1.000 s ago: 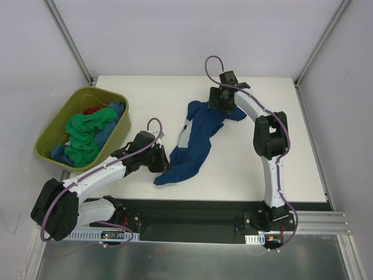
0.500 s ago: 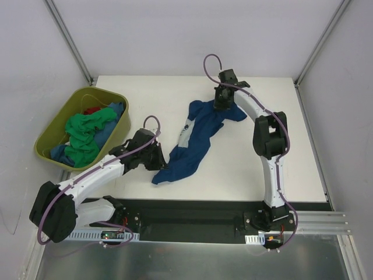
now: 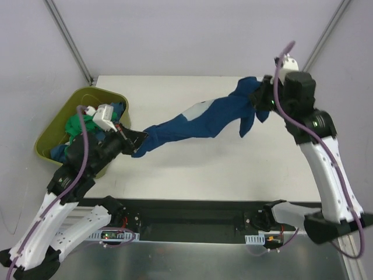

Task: Fold and stack the t-shirts
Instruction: Flatten out the tshirt

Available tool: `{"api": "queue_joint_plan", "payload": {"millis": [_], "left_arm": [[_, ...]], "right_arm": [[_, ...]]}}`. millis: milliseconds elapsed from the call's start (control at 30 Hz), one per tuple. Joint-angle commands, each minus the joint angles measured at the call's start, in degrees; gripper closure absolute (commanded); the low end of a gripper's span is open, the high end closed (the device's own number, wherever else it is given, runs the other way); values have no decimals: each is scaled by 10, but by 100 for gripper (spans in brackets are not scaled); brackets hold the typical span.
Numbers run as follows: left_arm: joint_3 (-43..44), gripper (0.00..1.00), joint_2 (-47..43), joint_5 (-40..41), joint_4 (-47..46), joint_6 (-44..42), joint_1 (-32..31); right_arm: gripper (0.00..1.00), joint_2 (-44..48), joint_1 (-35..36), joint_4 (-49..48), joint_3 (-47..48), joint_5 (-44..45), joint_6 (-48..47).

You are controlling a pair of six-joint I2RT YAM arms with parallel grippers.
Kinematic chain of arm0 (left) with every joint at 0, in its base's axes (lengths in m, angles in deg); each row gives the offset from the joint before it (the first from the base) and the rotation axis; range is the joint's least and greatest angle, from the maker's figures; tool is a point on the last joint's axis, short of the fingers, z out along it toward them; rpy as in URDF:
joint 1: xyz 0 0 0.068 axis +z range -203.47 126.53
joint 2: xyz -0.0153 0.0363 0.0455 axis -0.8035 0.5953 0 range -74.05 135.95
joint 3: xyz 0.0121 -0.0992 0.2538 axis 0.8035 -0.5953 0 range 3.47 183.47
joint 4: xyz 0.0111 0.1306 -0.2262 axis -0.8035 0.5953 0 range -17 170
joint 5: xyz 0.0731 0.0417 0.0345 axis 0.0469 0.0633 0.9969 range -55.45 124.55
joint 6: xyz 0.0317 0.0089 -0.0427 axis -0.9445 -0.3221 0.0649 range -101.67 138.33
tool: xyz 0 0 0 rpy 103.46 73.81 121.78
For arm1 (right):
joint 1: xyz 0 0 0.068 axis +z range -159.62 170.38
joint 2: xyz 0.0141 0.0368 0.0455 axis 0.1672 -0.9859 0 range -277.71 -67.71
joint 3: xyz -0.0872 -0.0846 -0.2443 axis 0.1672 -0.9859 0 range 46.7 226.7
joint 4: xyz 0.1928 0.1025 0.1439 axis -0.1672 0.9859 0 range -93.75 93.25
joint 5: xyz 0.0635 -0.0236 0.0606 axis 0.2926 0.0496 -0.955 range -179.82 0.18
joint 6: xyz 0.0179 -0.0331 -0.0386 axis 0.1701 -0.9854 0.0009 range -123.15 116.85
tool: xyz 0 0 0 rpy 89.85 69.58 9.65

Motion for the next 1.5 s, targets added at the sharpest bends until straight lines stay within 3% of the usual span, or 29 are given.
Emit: {"api": "queue_joint_plan", "payload": {"millis": [0,167,367,533,600,700,900,1067,1167,1200,1300,1467], "left_arm": [[-13,100,-62,9,21,9,4],[-88,100,-61,-13,21,44,3],[-172,100,36,-17,21,79,3],[-192,100,67,-12,21,85,3],[-194,100,67,-9,21,82,3],[-202,100,57,-2,21,84,4],[-213,100,52,2,23,83,3],[-211,100,72,1,21,81,3],[-203,100,85,4,22,77,3],[-199,100,88,4,21,75,3],[-182,100,96,18,21,66,3],[-126,100,134,54,22,44,8]], "right_arm": [[89,116,-1,51,-135,-42,21],[83,203,-1,67,-306,-32,47],[80,154,-1,56,-458,-10,79],[71,101,-1,55,-464,-3,85],[56,95,-1,55,-459,-3,90],[45,88,0,52,-457,-3,107],[34,38,-1,47,-483,45,152],[30,-20,-1,9,-489,50,161],[48,-55,-2,-11,-477,42,161],[69,-61,-1,-15,-474,41,161],[99,-63,-1,-24,-456,35,162],[99,-14,-5,-4,-386,70,127]]}}
